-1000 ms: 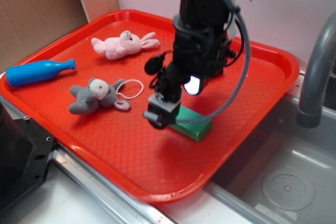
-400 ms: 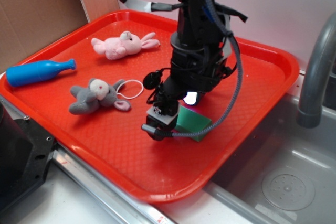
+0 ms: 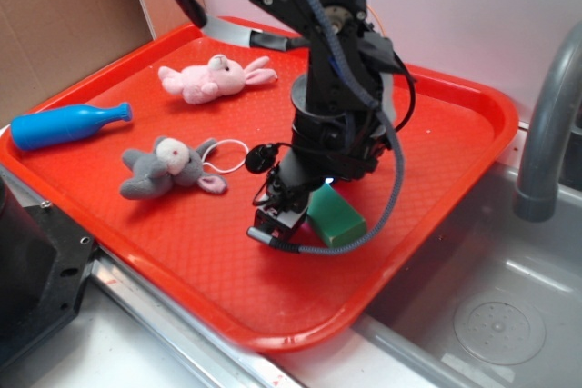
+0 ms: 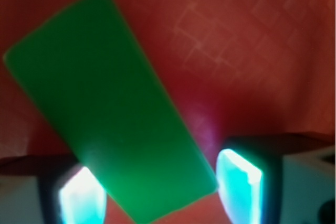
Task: Grab the green block.
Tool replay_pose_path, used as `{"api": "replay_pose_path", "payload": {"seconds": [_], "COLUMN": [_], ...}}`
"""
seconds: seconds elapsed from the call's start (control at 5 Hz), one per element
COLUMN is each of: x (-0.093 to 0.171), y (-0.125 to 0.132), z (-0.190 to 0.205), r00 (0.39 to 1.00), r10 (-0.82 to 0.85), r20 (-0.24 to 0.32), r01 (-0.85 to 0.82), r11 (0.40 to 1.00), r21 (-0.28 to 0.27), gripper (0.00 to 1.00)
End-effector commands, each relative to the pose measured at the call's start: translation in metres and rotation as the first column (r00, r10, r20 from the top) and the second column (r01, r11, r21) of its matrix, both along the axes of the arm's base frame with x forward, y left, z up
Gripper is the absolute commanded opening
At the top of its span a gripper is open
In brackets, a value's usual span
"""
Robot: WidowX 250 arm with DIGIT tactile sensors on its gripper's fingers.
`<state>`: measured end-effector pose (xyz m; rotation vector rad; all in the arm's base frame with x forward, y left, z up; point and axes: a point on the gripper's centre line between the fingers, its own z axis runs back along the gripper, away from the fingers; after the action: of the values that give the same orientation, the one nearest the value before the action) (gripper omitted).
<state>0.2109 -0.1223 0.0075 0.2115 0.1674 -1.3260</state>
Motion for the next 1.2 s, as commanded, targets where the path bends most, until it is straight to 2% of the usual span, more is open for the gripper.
{"api": "replay_pose_path", "payload": {"seconds": [0.0, 0.2, 0.4, 0.6, 0.8, 1.0], "x": [-0.011, -0.006, -0.016, -0.036, -0.066, -0.081], "y": [0.021, 0.022, 0.027, 0.036, 0.043, 0.051], "z": [0.003, 0.049, 0.096, 0.144, 0.192, 0.243], "r00": [0.997, 0.984, 0.910, 0.779, 0.639, 0.516], "r10": [0.078, 0.177, 0.414, 0.627, 0.769, 0.856], "r20": [-0.022, 0.008, 0.030, -0.012, 0.004, 0.020], "r01": [-0.079, -0.175, -0.388, -0.577, -0.677, -0.766], "r11": [0.996, 0.977, 0.873, 0.709, 0.565, 0.472], "r21": [-0.045, -0.124, -0.296, -0.406, -0.472, -0.436], "gripper": [0.00, 0.00, 0.00, 0.00, 0.00, 0.00]}}
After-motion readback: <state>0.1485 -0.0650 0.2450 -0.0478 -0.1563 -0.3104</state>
